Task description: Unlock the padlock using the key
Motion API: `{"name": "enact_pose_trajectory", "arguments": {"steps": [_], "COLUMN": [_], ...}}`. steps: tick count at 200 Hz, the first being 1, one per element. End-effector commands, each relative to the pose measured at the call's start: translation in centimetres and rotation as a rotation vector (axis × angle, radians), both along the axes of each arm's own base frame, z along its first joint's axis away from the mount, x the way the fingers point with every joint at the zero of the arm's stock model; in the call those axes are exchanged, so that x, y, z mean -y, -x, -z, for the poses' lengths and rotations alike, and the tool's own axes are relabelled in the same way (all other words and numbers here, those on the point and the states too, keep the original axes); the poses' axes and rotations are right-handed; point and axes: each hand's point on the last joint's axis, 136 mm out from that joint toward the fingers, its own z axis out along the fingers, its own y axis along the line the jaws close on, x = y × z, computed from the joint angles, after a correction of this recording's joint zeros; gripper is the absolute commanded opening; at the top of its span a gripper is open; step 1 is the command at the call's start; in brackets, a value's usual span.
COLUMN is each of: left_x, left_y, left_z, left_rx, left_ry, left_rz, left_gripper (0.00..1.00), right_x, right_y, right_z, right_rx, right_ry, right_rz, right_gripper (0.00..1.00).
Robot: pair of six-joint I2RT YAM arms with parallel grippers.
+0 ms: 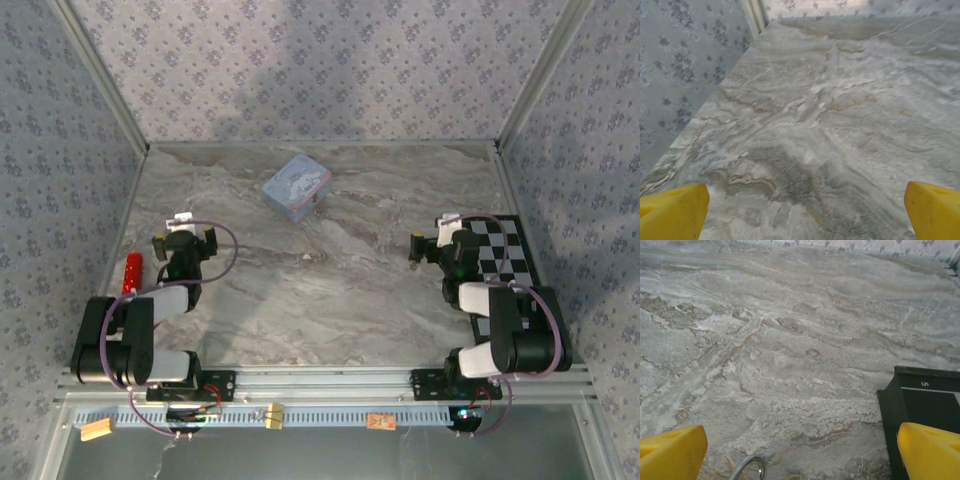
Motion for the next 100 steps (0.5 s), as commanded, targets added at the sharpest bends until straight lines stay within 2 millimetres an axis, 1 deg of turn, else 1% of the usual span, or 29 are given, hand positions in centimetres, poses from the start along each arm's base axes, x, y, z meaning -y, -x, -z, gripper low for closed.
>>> {"name": "enact_pose_trajectory", "arguments": {"steps": [1, 12, 27, 34, 45, 63, 100], "left_x": [1.1, 1.1, 1.8, 2.0, 1.4, 1.3, 1.3], "left_y": [-0.4, -1.0, -2.5, -3.2, -3.2, -3.2, -3.2], "left_z": [-0.9, -0.1, 1.3, 1.5, 1.8, 1.8, 1.8], "left_rx": [0.136, 0.102, 0.024, 0.013, -0.023, -0.019, -0.014], "left_ry": [0.046, 0.051, 0.046, 0.047, 0.087, 0.094, 0.094], "left_rz": [0.068, 0.068, 0.111, 0.124, 0.111, 0.118, 0.116], "left_gripper": [1.00, 1.00, 1.00, 1.00, 1.00, 1.00, 1.00], "right_x": [-0.4, -0.5, 0.0, 0.2, 0.6, 1.9, 1.9], "right_y": [-1.0, -1.3, -1.4, -1.6, -1.7, -1.9, -1.9], "right_z": [-0.8, -0.3, -0.1, -0.2, 0.0, 0.1, 0.1], "right_rx": [0.055, 0.044, 0.032, 0.034, 0.019, 0.012, 0.012], "right_ry": [-0.044, -0.047, -0.066, -0.065, -0.067, -0.052, -0.040], "right_rz": [-0.048, -0.057, -0.037, -0.026, -0.002, 0.090, 0.097], "right_gripper": [0.99, 0.99, 0.99, 0.99, 0.99, 0.99, 0.99]}}
